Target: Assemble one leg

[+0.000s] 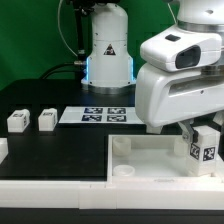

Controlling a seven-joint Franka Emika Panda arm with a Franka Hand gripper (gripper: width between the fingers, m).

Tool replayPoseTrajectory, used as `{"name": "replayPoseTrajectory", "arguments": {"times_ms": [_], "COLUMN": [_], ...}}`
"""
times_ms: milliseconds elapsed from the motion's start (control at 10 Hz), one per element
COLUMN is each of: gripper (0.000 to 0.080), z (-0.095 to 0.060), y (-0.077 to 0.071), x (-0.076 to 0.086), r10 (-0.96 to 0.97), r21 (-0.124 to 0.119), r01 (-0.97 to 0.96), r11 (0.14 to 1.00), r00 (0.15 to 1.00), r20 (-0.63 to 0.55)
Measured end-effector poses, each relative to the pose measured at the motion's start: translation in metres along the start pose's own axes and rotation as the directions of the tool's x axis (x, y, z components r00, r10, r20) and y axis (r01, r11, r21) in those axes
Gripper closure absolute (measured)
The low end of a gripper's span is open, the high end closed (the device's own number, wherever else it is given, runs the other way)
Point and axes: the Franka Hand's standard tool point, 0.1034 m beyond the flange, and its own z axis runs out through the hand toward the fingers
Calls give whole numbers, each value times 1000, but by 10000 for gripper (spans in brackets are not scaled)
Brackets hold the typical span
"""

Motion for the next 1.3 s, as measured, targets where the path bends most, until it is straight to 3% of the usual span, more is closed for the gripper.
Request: {"name": "replayPoseTrajectory", "arguments": {"times_ms": [100, 300, 500, 600, 900, 1100, 1200, 1300], "gripper": [500, 502, 503, 503, 503, 503, 503, 344], "z": [-1, 0, 0, 0, 0, 0, 1, 1], "y": [0, -1, -3, -3, -2, -3, -3, -3], "x": [1, 0, 1, 2, 6, 6, 6, 6], "r10": [41, 371, 588, 706, 880, 913, 898, 884], "r21": [3, 14, 28, 39, 58, 66, 65, 64], "r01": [-41, -371, -587, -705, -878, -911, -895, -882], "r11": [999, 929, 809, 709, 474, 408, 441, 467], "r00": [999, 928, 808, 708, 473, 407, 440, 466], "r20": [-9, -29, -25, -30, -39, -27, -29, -31]}}
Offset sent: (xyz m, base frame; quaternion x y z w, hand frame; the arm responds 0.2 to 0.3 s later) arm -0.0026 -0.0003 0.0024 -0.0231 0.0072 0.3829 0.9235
